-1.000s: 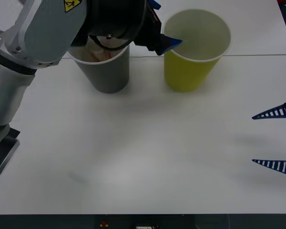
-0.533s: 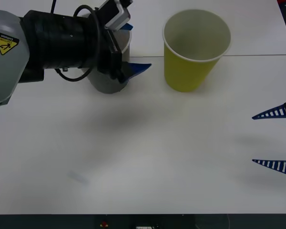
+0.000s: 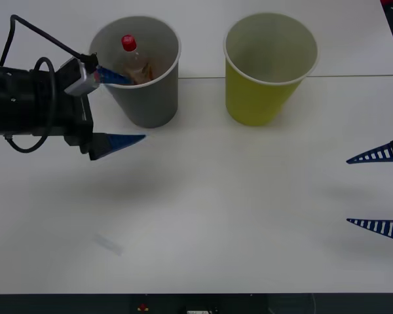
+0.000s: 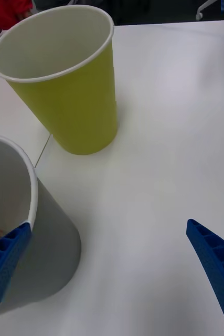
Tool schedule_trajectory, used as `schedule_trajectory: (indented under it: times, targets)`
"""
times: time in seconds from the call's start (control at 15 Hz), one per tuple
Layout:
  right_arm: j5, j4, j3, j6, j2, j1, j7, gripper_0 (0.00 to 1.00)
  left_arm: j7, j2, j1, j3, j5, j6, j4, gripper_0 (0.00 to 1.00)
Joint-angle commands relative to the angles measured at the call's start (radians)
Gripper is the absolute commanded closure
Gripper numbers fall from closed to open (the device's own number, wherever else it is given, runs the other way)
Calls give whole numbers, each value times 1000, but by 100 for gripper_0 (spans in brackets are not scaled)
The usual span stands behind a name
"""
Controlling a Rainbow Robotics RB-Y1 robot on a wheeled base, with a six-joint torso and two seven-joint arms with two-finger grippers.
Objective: Put the can into the green bin and the plastic bottle into the gray bin
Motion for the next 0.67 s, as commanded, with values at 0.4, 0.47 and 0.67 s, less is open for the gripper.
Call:
schedule_trajectory:
  times: [0.4,0.47,0.67]
  targets:
    - [0,0,0,0,0,0,0,0,-168,203,255,120,213,1,2,0]
    - [0,0,0,0,0,0,0,0,-197,217,283,131,228,0,3,0]
    - [0,0,0,0,0,0,0,0,-267,241,350,171,264,-13,14,0]
